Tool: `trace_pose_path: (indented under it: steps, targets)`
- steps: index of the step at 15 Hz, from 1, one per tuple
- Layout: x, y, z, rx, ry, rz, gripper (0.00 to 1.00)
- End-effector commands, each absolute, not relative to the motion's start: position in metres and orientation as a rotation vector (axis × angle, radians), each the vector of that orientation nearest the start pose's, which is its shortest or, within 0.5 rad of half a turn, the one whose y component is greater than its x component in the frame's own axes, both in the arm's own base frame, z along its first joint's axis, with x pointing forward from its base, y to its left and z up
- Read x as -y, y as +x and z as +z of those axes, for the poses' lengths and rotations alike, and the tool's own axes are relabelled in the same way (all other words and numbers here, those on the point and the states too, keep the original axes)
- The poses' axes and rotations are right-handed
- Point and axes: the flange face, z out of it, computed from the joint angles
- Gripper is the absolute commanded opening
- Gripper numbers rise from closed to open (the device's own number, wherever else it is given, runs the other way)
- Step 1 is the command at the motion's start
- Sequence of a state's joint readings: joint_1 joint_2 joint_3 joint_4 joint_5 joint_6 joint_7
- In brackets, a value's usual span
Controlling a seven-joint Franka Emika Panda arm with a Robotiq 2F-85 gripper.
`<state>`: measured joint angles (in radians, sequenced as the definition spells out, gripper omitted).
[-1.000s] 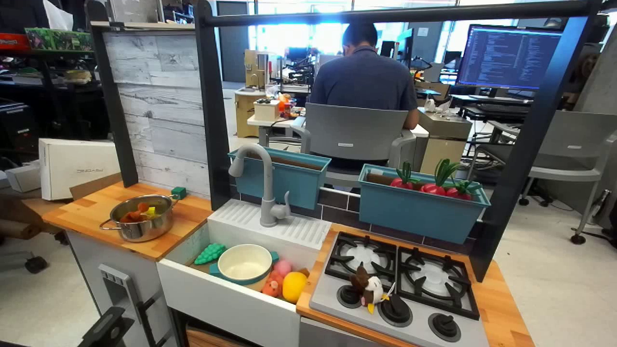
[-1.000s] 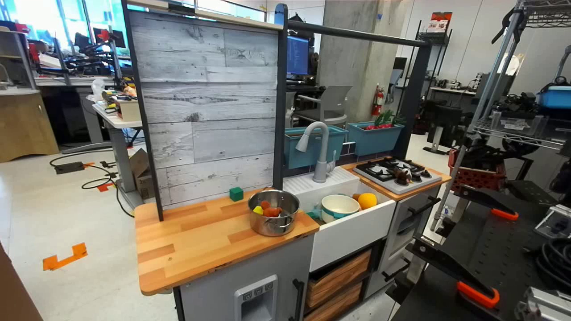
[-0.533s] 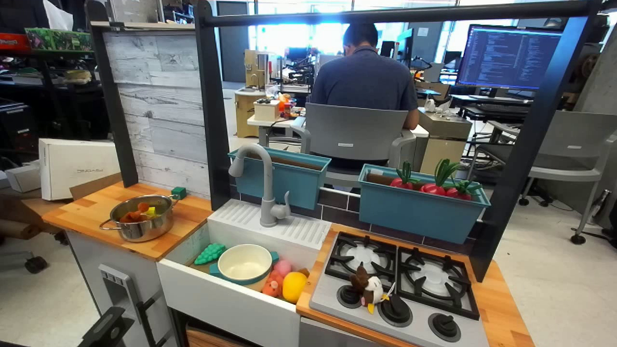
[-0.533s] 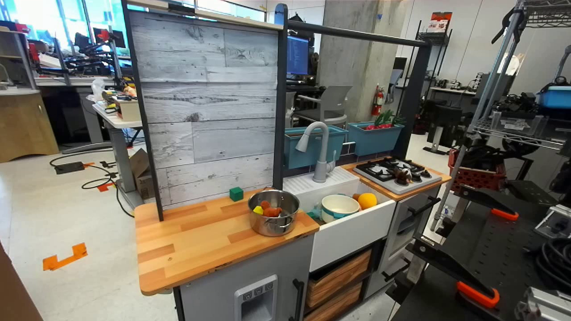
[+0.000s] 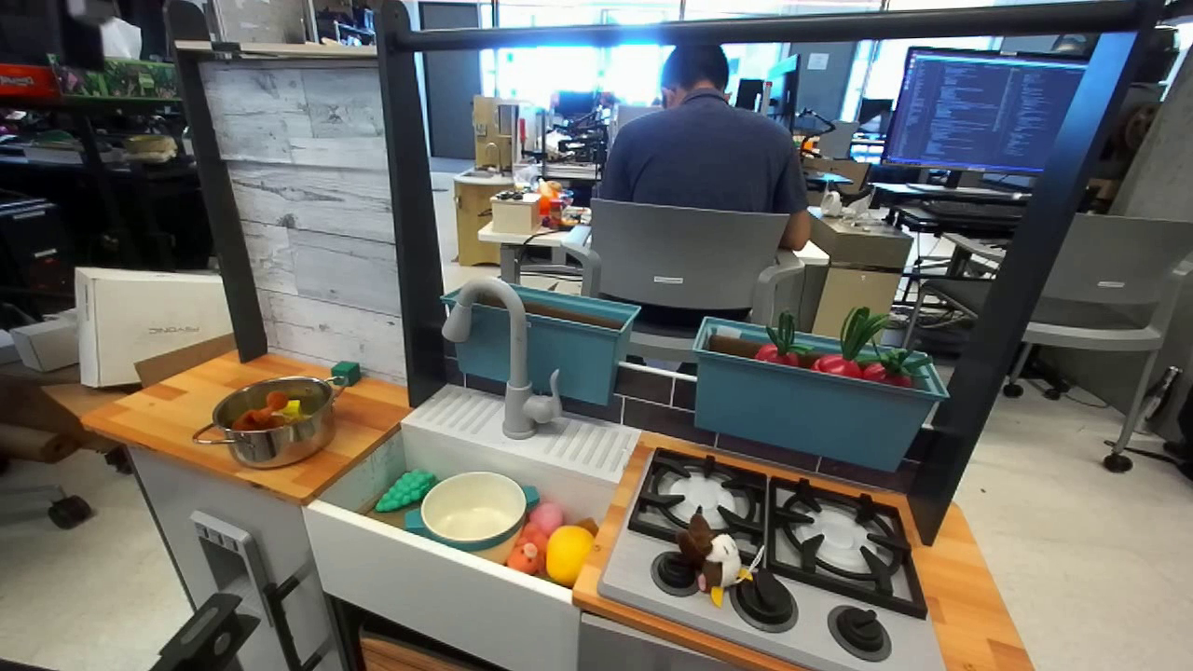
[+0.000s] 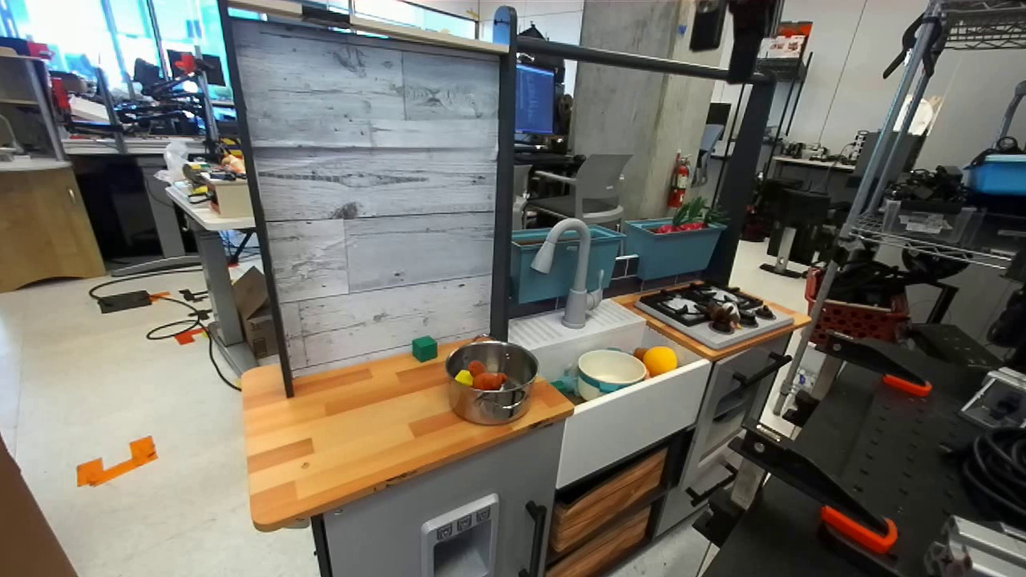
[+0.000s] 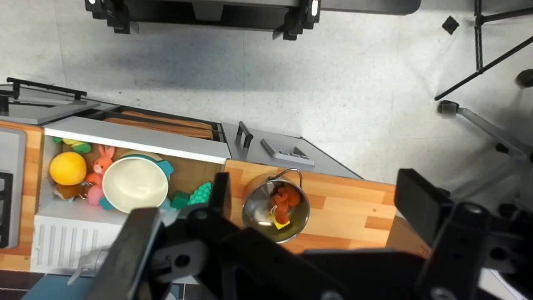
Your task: Take the brown object in the pot and put it on the counter
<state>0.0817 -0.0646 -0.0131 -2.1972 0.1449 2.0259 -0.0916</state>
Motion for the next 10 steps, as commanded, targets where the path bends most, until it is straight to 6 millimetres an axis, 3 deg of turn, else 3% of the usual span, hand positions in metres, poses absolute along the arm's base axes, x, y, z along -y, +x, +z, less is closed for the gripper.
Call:
trace_pose_path:
  steps: [1,6,10]
  targets:
    - [-0.044,0.542,0.357,0.123,-2.985,0.184,1.0]
    - [-0.057,0.574,0.302,0.113,-2.996,0.278,1.0]
    - [-0.077,0.594,0.271,0.107,-3.006,0.324,1.0]
